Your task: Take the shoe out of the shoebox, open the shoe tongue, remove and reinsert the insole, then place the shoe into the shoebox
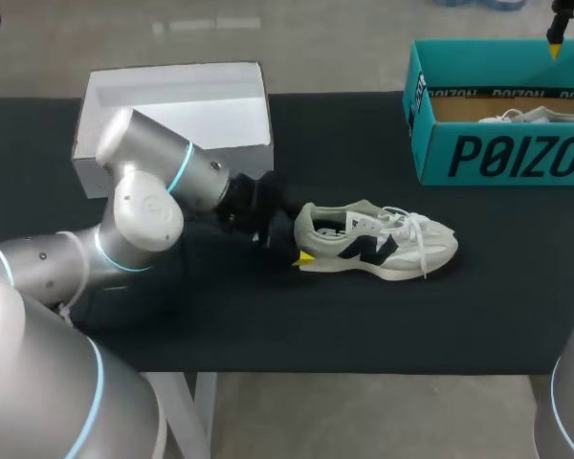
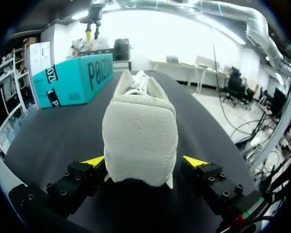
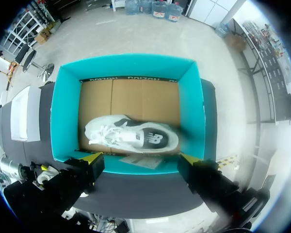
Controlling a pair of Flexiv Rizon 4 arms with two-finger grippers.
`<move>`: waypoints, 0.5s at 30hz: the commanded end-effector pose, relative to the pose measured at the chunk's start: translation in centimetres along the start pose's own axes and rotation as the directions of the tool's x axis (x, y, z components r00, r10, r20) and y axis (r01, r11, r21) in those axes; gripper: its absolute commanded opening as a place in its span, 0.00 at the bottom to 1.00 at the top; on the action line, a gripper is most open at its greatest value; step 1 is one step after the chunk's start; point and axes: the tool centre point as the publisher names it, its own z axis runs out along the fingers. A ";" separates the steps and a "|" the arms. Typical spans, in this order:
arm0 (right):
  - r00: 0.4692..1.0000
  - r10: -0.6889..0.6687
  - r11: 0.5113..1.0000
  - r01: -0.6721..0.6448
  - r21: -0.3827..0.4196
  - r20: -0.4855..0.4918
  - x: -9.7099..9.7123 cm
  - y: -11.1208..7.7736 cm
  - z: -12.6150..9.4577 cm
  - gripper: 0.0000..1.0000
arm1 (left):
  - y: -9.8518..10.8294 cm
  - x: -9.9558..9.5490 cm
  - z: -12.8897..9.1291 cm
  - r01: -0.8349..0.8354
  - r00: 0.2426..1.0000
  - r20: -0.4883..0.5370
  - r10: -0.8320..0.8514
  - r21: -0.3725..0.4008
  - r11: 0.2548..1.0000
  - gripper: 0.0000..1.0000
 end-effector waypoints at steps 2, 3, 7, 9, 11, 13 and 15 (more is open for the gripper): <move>1.000 0.000 1.000 0.000 -0.001 0.000 0.0 0.0 0.0 1.00 | 0.3 0.1 1.0 0.013 0.998 0.069 -0.012 -0.019 1.000 1.00; 1.000 0.000 1.000 0.000 -0.001 0.000 0.0 0.0 0.0 1.00 | 0.3 0.0 1.0 0.013 0.997 0.081 -0.011 -0.015 1.000 1.00; 1.000 0.000 1.000 0.000 -0.001 0.000 0.0 0.0 0.0 1.00 | 0.5 -0.2 0.9 0.032 0.992 0.123 -0.031 -0.005 0.999 0.29; 1.000 0.000 1.000 0.000 -0.001 0.000 0.0 0.0 0.0 1.00 | 0.6 -0.3 0.8 0.034 0.991 0.128 -0.031 -0.017 0.999 0.00; 1.000 0.000 1.000 0.000 -0.001 0.000 0.0 0.0 0.0 1.00 | 0.7 0.0 0.7 0.036 0.992 0.118 -0.034 -0.013 0.999 0.00; 1.000 0.000 1.000 0.000 -0.001 0.000 0.0 0.0 0.0 1.00 | 0.7 0.3 0.5 0.044 0.994 0.099 -0.044 -0.001 0.999 0.00; 1.000 0.000 1.000 0.000 -0.001 0.000 0.0 0.0 0.0 1.00 | 0.6 0.7 0.2 0.057 0.995 0.077 -0.058 0.012 0.998 0.00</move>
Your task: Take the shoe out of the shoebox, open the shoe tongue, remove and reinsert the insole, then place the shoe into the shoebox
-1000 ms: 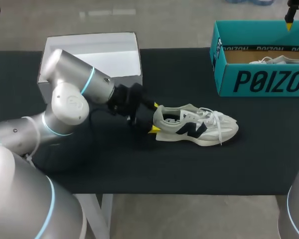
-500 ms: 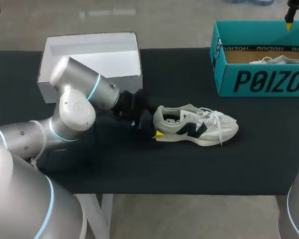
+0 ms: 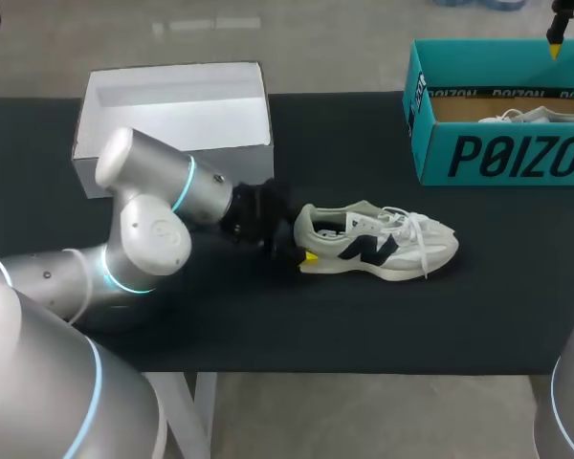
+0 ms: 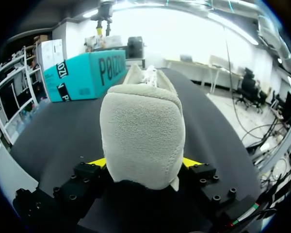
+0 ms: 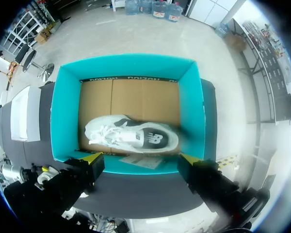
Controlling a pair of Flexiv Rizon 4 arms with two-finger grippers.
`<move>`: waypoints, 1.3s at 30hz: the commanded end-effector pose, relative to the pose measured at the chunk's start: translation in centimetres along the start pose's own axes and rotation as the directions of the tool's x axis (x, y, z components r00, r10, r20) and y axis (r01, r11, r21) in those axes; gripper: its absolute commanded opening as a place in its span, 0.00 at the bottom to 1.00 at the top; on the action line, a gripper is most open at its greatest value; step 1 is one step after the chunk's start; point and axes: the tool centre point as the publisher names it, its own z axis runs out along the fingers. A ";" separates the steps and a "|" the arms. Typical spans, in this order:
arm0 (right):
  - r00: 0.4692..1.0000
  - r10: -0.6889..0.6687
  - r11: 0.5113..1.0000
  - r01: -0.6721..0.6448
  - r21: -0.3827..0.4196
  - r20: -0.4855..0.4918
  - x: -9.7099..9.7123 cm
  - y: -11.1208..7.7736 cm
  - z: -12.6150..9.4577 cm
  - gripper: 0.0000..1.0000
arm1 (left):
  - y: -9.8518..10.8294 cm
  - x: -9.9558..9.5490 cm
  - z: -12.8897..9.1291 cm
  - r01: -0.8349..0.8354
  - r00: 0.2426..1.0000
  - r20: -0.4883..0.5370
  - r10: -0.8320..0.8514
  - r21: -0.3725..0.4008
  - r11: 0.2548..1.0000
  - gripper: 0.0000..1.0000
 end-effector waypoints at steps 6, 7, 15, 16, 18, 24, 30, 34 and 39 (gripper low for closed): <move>1.000 0.000 1.000 0.000 -0.001 0.000 0.0 0.0 0.0 1.00 | 0.3 0.6 -0.6 0.011 1.000 -0.020 -0.010 0.020 1.000 0.00; 1.000 0.000 1.000 0.000 -0.001 0.000 0.0 0.0 0.0 1.00 | 0.3 0.6 -0.6 0.011 1.000 -0.020 -0.010 0.020 1.000 0.00; 0.999 -0.019 1.000 0.018 0.011 0.047 0.7 -0.1 0.0 1.00 | 0.3 0.6 -0.6 0.011 1.000 -0.020 -0.010 0.020 1.000 0.00; 0.984 -0.060 0.998 0.056 0.029 0.165 2.3 -0.6 -0.1 1.00 | 0.3 0.6 -0.6 0.011 1.000 -0.020 -0.010 0.020 1.000 0.00; 0.945 -0.077 0.997 0.065 0.048 0.317 4.6 -2.0 -0.2 1.00 | 0.3 0.6 -0.6 0.011 1.000 -0.020 -0.010 0.020 1.000 0.00; 0.941 -0.005 0.998 -0.018 0.067 0.339 9.1 -7.0 -1.2 1.00 | 0.3 0.6 -0.6 0.011 1.000 -0.020 -0.010 0.020 1.000 0.00; 0.948 0.066 0.995 -0.085 0.046 0.311 12.0 -10.8 -2.7 1.00 | 0.3 0.6 -0.6 0.011 1.000 -0.020 -0.010 0.020 1.000 0.00; 0.970 0.056 0.996 -0.072 0.061 0.236 13.1 -11.8 -2.8 1.00 | 0.3 0.6 -0.6 0.011 1.000 -0.020 -0.010 0.020 1.000 0.00; 0.984 -0.007 0.994 -0.013 0.110 0.177 13.8 -12.2 -3.1 1.00 | 0.3 0.6 -0.6 0.011 1.000 -0.020 -0.010 0.020 1.000 0.00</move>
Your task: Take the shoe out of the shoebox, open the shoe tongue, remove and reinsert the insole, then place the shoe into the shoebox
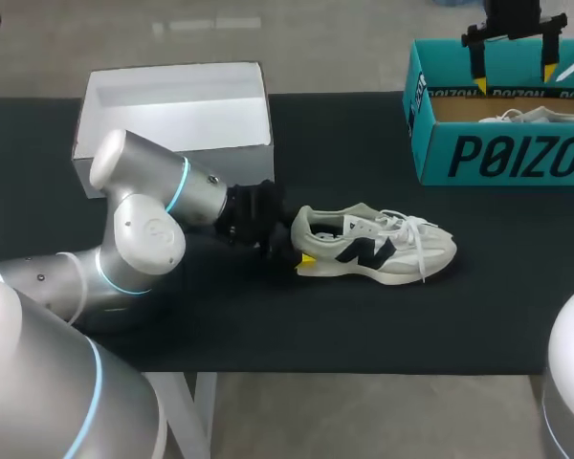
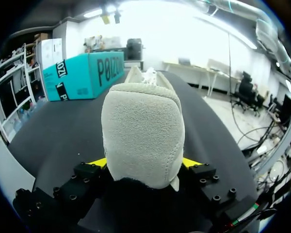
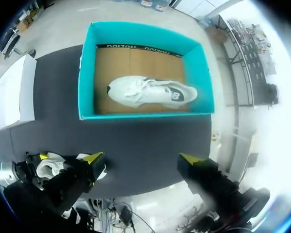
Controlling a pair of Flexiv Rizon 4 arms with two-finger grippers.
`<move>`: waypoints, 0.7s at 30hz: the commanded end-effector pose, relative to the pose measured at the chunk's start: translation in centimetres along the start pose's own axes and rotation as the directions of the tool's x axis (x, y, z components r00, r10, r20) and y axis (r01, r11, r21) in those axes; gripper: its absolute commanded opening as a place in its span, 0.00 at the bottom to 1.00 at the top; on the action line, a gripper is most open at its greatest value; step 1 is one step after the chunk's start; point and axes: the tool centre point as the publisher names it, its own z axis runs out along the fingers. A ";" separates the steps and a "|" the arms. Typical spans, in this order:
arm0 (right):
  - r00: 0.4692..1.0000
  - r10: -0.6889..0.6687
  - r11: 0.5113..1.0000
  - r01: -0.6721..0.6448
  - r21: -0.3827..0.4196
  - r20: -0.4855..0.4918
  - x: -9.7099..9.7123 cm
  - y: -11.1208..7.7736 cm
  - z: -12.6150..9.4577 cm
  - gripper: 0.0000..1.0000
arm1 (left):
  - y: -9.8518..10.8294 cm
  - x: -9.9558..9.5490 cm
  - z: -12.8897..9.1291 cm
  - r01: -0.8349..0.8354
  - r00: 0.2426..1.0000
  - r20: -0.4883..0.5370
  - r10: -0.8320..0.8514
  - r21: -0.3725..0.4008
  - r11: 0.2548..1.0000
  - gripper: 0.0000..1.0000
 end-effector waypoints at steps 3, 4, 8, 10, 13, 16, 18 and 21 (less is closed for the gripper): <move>0.998 -0.019 1.000 0.018 -0.020 -0.053 -0.9 -0.8 0.2 1.00 | 0.1 0.1 0.0 0.000 1.000 0.000 0.000 0.002 1.000 0.00; 0.998 -0.019 1.000 0.018 -0.020 -0.053 -0.9 -0.8 0.2 1.00 | 0.1 0.1 0.0 0.000 1.000 0.000 0.000 0.002 1.000 0.00; 0.998 -0.019 1.000 0.018 -0.020 -0.053 -0.9 -0.8 0.2 1.00 | 0.1 0.1 0.0 0.000 1.000 0.000 0.000 0.002 1.000 0.00; 0.998 -0.019 1.000 0.018 -0.020 -0.053 -0.9 -0.8 0.2 1.00 | 0.1 0.1 0.0 0.000 1.000 0.000 0.000 0.002 1.000 0.00; 0.998 -0.019 1.000 0.018 -0.020 -0.053 -0.9 -0.8 0.2 1.00 | 0.1 0.1 0.0 0.000 1.000 0.000 0.000 0.002 1.000 0.00; 0.992 0.078 0.994 -0.085 -0.064 -0.104 -0.7 -1.5 -0.4 1.00 | 0.1 0.1 0.0 0.000 1.000 0.000 0.000 0.002 1.000 0.00; 0.987 0.114 0.987 -0.125 -0.097 -0.112 0.0 -2.9 -0.8 1.00 | 0.1 0.1 0.0 0.000 1.000 0.000 0.000 0.002 1.000 0.00; 0.971 0.185 0.973 -0.203 -0.113 -0.152 1.0 -4.8 -1.1 1.00 | 0.1 0.1 0.0 0.000 1.000 0.000 0.000 0.002 1.000 0.00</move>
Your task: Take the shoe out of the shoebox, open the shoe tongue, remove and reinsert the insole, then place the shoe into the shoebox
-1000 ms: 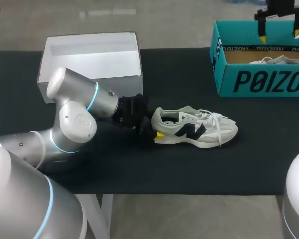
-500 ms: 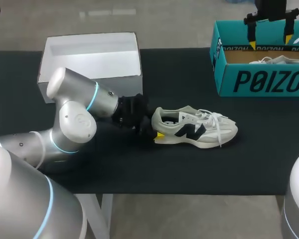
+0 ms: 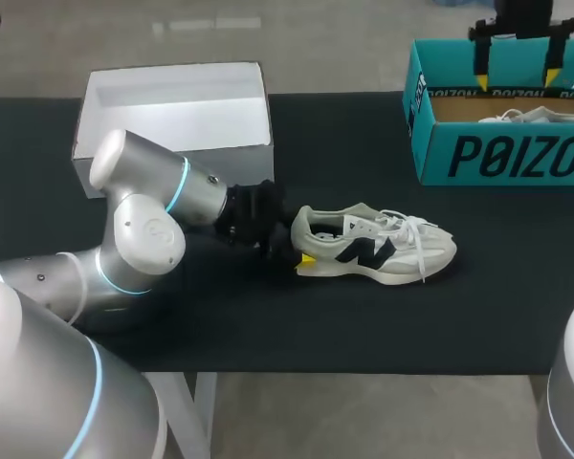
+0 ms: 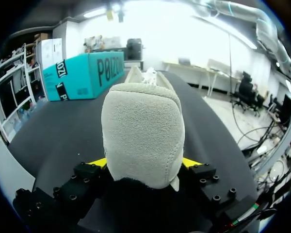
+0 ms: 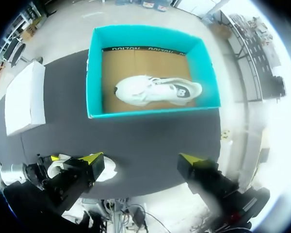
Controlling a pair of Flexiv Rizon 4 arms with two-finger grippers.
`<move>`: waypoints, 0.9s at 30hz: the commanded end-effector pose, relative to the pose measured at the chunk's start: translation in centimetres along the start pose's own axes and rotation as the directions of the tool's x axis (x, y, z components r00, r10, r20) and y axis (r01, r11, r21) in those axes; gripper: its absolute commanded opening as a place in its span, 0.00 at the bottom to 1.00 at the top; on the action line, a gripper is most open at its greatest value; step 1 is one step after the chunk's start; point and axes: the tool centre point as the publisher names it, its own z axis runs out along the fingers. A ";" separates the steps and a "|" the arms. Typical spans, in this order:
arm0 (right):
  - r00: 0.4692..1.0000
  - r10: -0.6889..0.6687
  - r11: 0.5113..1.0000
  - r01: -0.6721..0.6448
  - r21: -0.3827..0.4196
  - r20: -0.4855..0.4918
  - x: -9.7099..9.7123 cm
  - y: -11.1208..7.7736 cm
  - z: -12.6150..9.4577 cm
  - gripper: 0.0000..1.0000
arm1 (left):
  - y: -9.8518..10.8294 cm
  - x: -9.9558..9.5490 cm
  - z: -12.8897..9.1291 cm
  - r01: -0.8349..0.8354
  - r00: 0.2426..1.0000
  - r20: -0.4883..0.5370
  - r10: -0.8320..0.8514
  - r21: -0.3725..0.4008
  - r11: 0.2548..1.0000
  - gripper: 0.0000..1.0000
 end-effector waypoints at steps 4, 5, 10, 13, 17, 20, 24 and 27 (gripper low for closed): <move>0.987 0.152 0.979 -0.157 -0.132 -0.044 1.5 -5.5 -0.2 1.00 | 0.1 0.1 0.0 0.000 1.000 0.000 0.000 0.002 1.000 0.00; 0.987 0.155 0.978 -0.160 -0.133 -0.043 2.0 -6.0 -0.2 1.00 | 0.1 0.1 0.0 0.000 1.000 0.000 0.000 0.002 1.000 0.00; 0.987 0.136 0.979 -0.148 -0.143 -0.085 4.9 -8.3 0.1 1.00 | 0.1 0.1 0.0 0.000 1.000 0.000 0.000 0.002 1.000 0.00; 0.993 0.060 0.987 -0.075 -0.146 -0.106 6.4 -9.5 0.5 1.00 | 0.1 0.1 0.0 0.000 1.000 0.000 0.000 0.002 1.000 0.00; 0.993 -0.023 0.989 0.006 -0.145 -0.115 8.1 -10.7 1.1 1.00 | 0.1 0.1 0.0 0.000 1.000 0.000 0.000 0.002 1.000 0.00; 0.991 -0.087 0.984 0.070 -0.162 -0.102 9.3 -11.5 1.7 1.00 | 0.1 0.1 0.0 0.000 1.000 0.000 0.000 0.002 1.000 0.00; 0.981 -0.170 0.970 0.149 -0.194 -0.097 10.6 -12.4 2.2 1.00 | 0.1 0.1 0.0 0.000 1.000 0.000 0.000 0.002 1.000 0.00; 0.985 -0.162 0.972 0.147 -0.183 -0.066 11.6 -12.5 2.8 1.00 | 0.1 0.1 0.0 0.000 1.000 0.000 0.000 0.002 1.000 0.00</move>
